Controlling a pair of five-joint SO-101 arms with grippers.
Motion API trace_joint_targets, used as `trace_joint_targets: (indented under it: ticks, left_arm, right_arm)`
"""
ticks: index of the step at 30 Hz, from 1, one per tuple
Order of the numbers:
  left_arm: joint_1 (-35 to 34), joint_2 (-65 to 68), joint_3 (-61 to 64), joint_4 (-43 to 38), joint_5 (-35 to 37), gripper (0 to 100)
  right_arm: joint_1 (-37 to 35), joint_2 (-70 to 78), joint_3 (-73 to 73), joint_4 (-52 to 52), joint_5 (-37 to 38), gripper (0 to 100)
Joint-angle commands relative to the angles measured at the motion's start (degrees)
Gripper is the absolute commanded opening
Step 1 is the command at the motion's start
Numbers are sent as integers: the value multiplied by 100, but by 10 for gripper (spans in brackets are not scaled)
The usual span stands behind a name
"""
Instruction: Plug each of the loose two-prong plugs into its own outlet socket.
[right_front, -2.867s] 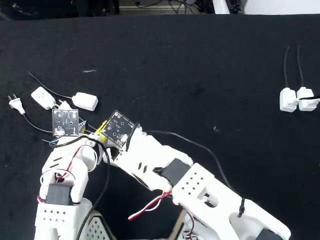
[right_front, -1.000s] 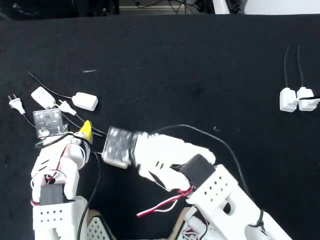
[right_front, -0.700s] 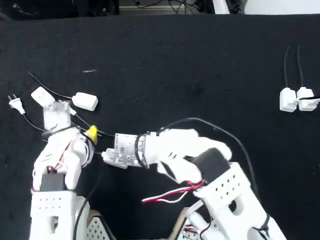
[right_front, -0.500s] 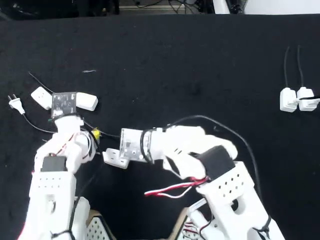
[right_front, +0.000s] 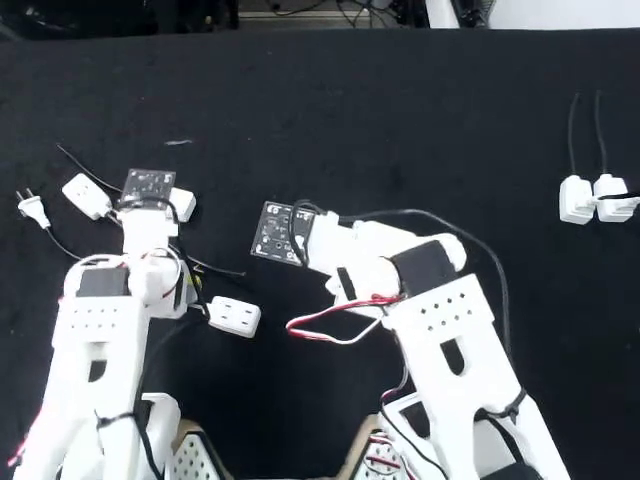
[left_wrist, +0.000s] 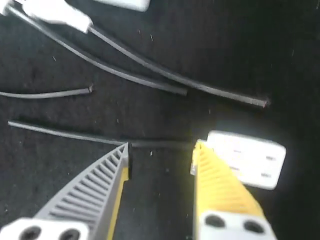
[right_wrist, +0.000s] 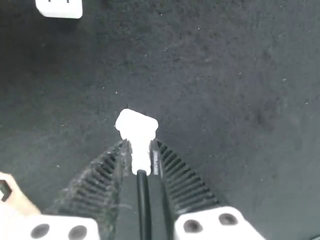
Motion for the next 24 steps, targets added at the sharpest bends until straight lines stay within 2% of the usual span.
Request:
trace_joint_targets:
  ticks: [1, 10, 19, 24]
  left_arm:
    - [48, 747, -690, 273, -229, 205]
    - [277, 2057, -1033, 255, -246, 205]
    - [1710, 2497, -980, 237, -211, 205]
    - [2378, 2479, -716, -316, 202, 205]
  right_arm:
    - [105, -4, -321, 53, -62, 11]
    - [123, -4, -295, 105, 88, 11]
    - [123, -4, -286, 659, 281, 11]
    - [123, -4, -286, 835, 281, 11]
